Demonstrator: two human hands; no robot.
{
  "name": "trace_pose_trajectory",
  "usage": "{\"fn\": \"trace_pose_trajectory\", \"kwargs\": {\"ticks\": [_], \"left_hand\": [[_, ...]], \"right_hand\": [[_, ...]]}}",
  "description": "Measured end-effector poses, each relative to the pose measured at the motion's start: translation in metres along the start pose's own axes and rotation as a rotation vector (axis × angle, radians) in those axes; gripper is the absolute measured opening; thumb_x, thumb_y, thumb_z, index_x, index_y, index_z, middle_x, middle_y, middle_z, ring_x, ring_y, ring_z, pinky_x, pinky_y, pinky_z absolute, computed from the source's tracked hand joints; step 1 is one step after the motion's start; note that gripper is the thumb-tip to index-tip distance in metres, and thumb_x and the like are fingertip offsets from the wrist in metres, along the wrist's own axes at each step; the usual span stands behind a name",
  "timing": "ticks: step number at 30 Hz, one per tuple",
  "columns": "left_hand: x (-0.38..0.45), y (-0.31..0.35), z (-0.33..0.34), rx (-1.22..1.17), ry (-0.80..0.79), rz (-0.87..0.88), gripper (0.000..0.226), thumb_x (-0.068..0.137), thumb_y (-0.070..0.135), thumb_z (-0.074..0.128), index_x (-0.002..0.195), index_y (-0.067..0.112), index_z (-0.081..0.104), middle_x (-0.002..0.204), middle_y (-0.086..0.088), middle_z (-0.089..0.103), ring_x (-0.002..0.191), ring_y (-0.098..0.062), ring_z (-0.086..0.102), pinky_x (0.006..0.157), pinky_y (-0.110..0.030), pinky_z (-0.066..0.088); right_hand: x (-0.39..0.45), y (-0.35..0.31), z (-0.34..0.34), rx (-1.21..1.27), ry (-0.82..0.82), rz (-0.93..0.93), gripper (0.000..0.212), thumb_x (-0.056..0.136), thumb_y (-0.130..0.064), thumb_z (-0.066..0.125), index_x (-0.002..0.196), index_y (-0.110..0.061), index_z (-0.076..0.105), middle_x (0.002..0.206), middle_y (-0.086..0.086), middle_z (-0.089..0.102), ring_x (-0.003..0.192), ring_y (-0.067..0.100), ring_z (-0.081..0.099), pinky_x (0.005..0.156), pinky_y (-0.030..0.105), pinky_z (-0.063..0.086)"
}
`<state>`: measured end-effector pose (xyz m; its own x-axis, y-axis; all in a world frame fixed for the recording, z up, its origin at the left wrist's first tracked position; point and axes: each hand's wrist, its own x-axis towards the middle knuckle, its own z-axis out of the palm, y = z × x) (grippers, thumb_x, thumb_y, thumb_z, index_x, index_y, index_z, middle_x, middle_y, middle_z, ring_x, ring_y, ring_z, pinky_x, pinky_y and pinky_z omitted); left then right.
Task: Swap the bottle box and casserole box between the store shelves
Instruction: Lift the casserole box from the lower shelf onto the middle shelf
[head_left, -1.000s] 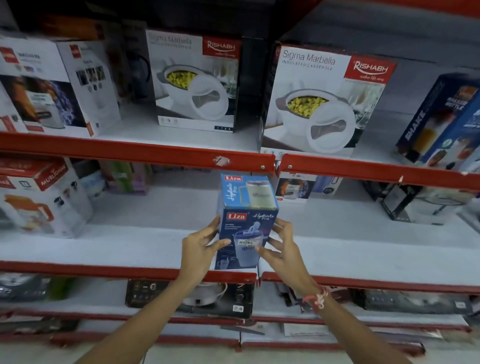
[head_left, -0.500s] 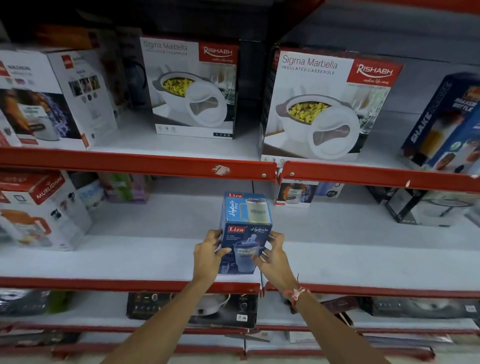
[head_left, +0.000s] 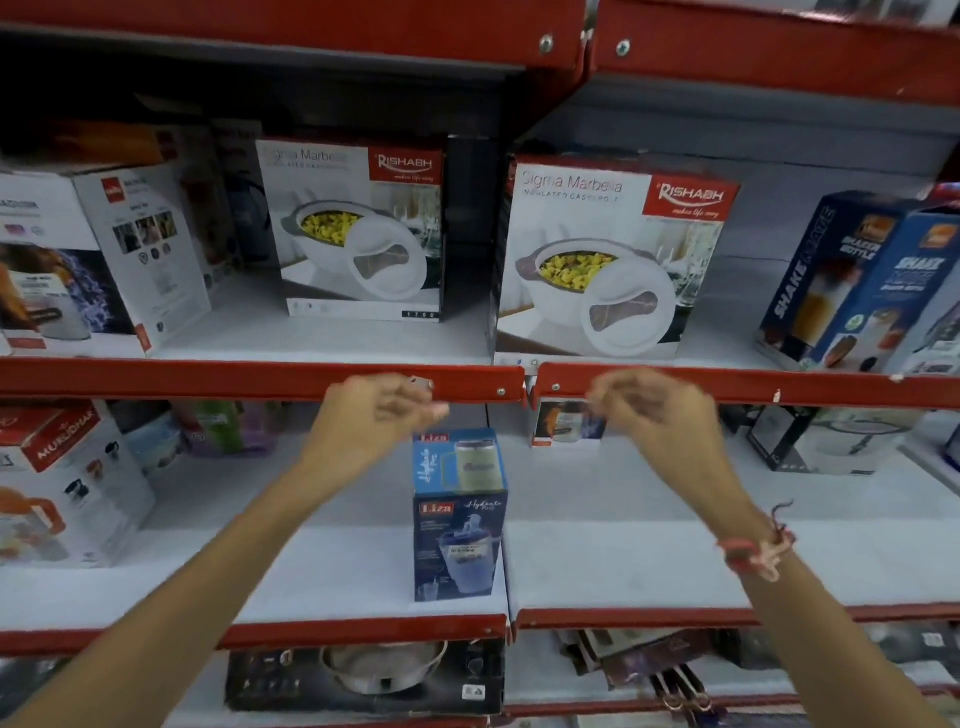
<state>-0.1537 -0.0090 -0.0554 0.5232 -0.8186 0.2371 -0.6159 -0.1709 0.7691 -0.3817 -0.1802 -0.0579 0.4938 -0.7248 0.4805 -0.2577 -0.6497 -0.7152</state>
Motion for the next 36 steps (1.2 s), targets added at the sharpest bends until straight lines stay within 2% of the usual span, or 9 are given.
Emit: {"fn": "trace_pose_trajectory", "kwargs": {"ticks": [3,6,8,11,15,18,21,26,36], "left_hand": [[0.034,0.033,-0.007,-0.18,0.154,0.116,0.034,0.079,0.036,0.073,0.105,0.015,0.068,0.099,0.001,0.073,0.081,-0.005,0.071,0.063,-0.013,0.055],[0.071,0.047,0.002,-0.253,0.255,0.164,0.051,0.078,0.04,0.072,0.12,0.014,0.059,0.123,-0.004,0.065,0.107,-0.017,0.064,0.09,-0.031,0.054],[0.093,0.05,0.012,-0.268,0.268,0.183,0.067,0.076,0.045,0.072,0.131,0.015,0.049,0.137,-0.004,0.055,0.119,-0.015,0.054,0.095,-0.023,0.044],[0.119,0.051,0.026,-0.217,0.199,0.172,0.094,0.067,0.058,0.071,0.144,0.021,0.03,0.151,-0.003,0.039,0.126,-0.009,0.039,0.097,-0.017,0.033],[0.136,0.05,0.041,-0.268,0.044,0.084,0.118,0.058,0.075,0.062,0.151,0.028,0.006,0.161,-0.002,0.017,0.145,-0.021,0.021,0.116,-0.042,0.023],[0.137,0.055,0.059,-0.348,-0.077,0.062,0.097,0.072,0.075,0.039,0.151,0.033,0.0,0.16,0.003,0.02,0.136,-0.007,0.025,0.111,-0.033,0.02],[0.139,0.057,0.07,-0.398,-0.037,0.084,0.076,0.083,0.066,0.028,0.15,0.034,0.013,0.153,0.007,0.035,0.135,-0.009,0.033,0.113,-0.033,0.024],[0.134,0.068,0.056,-0.425,0.066,0.182,0.066,0.087,0.06,0.028,0.148,0.034,0.025,0.142,0.02,0.039,0.127,0.002,0.032,0.095,-0.009,0.027],[0.072,0.088,0.028,-0.388,0.122,0.248,0.059,0.088,0.061,0.031,0.141,0.038,0.038,0.126,0.034,0.052,0.118,0.012,0.045,0.086,0.002,0.033]], "right_hand": [[0.033,-0.013,-0.028,0.105,0.279,-0.064,0.011,0.089,-0.025,0.07,0.1,-0.024,0.069,0.089,-0.021,0.071,0.081,-0.012,0.067,0.073,0.004,0.051],[0.063,-0.008,-0.041,0.186,0.495,-0.066,0.023,0.088,-0.032,0.07,0.108,-0.022,0.061,0.094,-0.019,0.066,0.082,-0.017,0.061,0.068,-0.003,0.044],[0.08,0.003,-0.044,0.218,0.548,-0.049,0.037,0.087,-0.036,0.071,0.115,-0.018,0.056,0.108,-0.004,0.065,0.091,-0.006,0.061,0.071,-0.002,0.043],[0.103,0.021,-0.046,0.275,0.508,0.015,0.065,0.081,-0.048,0.072,0.131,-0.017,0.045,0.134,0.007,0.05,0.12,0.019,0.052,0.096,0.015,0.044],[0.123,0.043,-0.048,0.385,0.231,0.176,0.104,0.068,-0.073,0.062,0.152,-0.032,0.018,0.161,-0.002,0.024,0.145,0.02,0.027,0.118,0.046,0.027],[0.13,0.057,-0.042,0.447,0.065,0.192,0.09,0.071,-0.076,0.057,0.147,-0.035,0.033,0.148,-0.006,0.049,0.132,0.016,0.049,0.112,0.048,0.039],[0.133,0.061,-0.037,0.451,0.064,0.117,0.069,0.079,-0.069,0.056,0.139,-0.036,0.044,0.125,-0.025,0.062,0.109,-0.01,0.059,0.096,0.025,0.047],[0.136,0.046,-0.048,0.479,0.084,0.006,0.057,0.085,-0.059,0.058,0.137,-0.04,0.044,0.115,-0.039,0.063,0.107,-0.016,0.059,0.076,0.002,0.05],[0.076,-0.012,-0.072,0.477,0.118,-0.033,0.062,0.085,-0.058,0.055,0.142,-0.04,0.042,0.124,-0.03,0.062,0.115,-0.009,0.057,0.096,0.023,0.046]]}}
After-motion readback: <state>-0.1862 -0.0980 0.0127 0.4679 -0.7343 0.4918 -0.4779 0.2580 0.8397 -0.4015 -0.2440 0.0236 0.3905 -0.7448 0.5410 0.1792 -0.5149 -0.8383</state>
